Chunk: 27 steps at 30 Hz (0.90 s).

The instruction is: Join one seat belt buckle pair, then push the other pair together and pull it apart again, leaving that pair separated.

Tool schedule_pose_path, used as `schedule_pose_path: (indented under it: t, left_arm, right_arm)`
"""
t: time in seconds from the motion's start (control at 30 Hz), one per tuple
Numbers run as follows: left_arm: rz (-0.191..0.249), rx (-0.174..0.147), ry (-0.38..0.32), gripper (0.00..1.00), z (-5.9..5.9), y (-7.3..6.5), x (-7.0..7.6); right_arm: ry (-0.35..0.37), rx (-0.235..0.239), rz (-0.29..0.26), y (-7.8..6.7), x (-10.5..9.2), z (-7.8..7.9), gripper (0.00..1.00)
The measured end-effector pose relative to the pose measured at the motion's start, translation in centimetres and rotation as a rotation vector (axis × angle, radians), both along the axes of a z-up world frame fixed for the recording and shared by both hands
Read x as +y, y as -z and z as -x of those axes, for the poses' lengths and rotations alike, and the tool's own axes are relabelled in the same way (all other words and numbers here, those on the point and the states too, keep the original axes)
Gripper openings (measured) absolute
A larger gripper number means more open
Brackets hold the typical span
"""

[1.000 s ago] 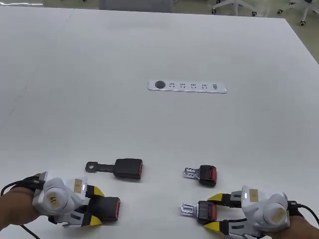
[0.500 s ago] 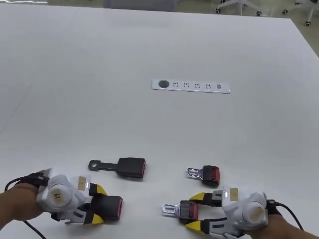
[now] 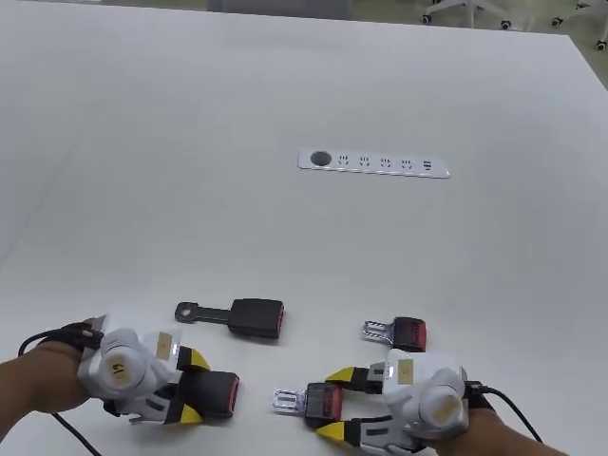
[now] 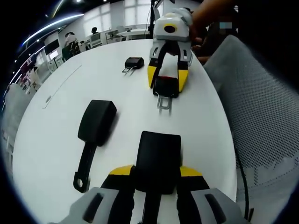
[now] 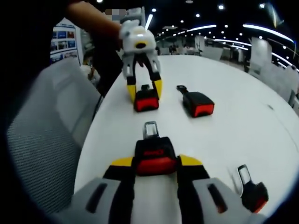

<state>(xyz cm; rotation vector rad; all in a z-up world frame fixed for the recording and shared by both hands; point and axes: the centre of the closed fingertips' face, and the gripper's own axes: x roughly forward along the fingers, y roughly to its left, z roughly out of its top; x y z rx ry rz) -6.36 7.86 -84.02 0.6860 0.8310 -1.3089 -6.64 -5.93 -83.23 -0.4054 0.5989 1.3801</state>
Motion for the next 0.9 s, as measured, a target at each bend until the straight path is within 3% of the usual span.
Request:
schedule_pose_path:
  t: [0.6, 0.67, 0.83, 0.87, 0.9]
  left_arm:
    - [-0.020, 0.002, 0.009, 0.36, -0.1, 0.1, -0.1]
    - [-0.023, 0.003, 0.012, 0.36, -0.1, 0.0, -0.2]
    - [-0.034, -0.003, 0.033, 0.36, 0.1, -0.2, -0.4]
    - [-0.032, -0.002, 0.031, 0.36, 0.1, -0.3, -0.5]
    - [-0.031, -0.003, 0.032, 0.35, 0.1, -0.3, -0.5]
  right_arm:
    - [-0.023, 0.028, -0.025, 0.2, 4.7, -0.2, 0.34]
    - [-0.036, 0.008, -0.013, 0.3, 4.9, -0.2, 0.34]
    - [-0.020, 0.016, 0.005, 0.4, 6.6, -0.4, 0.34]
    - [-0.036, -0.006, 0.023, 0.6, 6.3, -0.5, 0.34]
    - [-0.029, 0.007, 0.013, 0.6, 6.3, -0.5, 0.34]
